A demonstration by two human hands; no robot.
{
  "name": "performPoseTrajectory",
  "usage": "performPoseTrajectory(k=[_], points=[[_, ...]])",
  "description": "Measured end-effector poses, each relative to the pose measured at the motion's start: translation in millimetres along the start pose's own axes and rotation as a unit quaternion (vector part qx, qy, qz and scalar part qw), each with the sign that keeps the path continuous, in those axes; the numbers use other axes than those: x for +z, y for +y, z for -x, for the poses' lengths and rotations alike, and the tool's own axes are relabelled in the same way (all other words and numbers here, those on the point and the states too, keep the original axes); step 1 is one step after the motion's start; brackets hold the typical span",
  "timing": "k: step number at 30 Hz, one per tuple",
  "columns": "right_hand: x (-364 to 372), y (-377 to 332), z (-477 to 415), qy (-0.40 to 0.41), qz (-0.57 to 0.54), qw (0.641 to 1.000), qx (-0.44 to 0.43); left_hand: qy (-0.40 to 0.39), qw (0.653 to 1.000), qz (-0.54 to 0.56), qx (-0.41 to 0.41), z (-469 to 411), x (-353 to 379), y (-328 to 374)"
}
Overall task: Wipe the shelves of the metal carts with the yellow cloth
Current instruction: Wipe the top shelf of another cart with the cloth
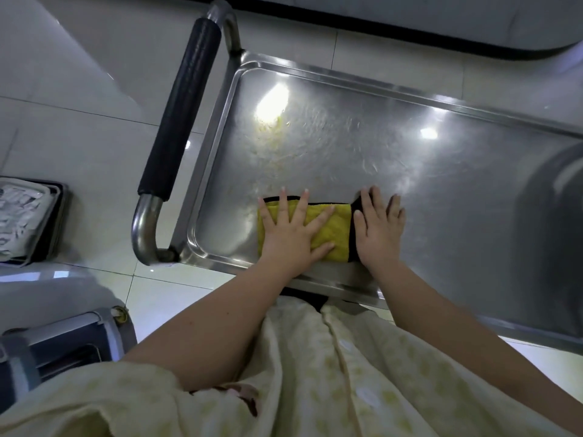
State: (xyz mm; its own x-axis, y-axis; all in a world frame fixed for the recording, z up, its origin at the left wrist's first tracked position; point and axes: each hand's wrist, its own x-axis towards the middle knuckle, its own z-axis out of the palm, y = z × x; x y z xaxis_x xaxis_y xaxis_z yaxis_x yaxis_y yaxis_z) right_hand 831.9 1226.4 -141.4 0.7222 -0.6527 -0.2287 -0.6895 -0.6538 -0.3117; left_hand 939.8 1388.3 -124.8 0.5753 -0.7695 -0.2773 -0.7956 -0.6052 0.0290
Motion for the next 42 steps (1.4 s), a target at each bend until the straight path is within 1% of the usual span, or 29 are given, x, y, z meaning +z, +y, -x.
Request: performPoseTrajectory(k=[2,5,8,10,14,18,22,25,30,33,37,39,42], points=[[4,0,1,-0.012,0.042,0.999,-0.012,0.009,1.000,-0.004,-0.016,1,-2,-18],[10,-6,3,-0.013,0.087,0.996,0.011,0.016,0.997,0.015,-0.078,4,0,-66],[13,-9,8,-0.021,0.099,0.995,0.016,0.016,0.987,0.049,-0.151,9,3,-108],[14,-13,9,-0.021,0.103,0.994,0.029,0.020,0.985,0.055,-0.164,13,6,-115],[14,-24,-4,-0.017,0.123,0.991,0.046,0.035,0.986,0.044,-0.158,13,8,-110],[8,-24,-23,-0.015,0.109,0.993,0.051,0.050,0.986,0.040,-0.154,6,7,-110],[2,-17,-33,-0.012,0.104,0.994,0.036,0.066,0.986,0.032,-0.149,0,8,-106],[-4,-8,-53,-0.007,0.125,0.992,0.033,0.078,0.985,0.028,-0.149,-1,11,-103],[-4,0,-63,0.015,0.112,0.993,0.033,0.072,0.986,0.021,-0.151,-25,1,-81],[-5,0,-63,0.015,0.111,0.993,0.025,0.048,0.991,0.031,-0.122,-65,-14,-47],[-8,-2,-62,0.005,0.113,0.993,0.019,0.023,0.997,0.034,-0.060,-121,-29,4],[-10,0,-63,-0.003,0.107,0.994,0.020,0.023,0.999,0.027,-0.034,-136,-34,11],[-12,2,-66,-0.009,0.107,0.994,0.024,0.025,1.000,0.014,-0.011,-141,-36,-1]])
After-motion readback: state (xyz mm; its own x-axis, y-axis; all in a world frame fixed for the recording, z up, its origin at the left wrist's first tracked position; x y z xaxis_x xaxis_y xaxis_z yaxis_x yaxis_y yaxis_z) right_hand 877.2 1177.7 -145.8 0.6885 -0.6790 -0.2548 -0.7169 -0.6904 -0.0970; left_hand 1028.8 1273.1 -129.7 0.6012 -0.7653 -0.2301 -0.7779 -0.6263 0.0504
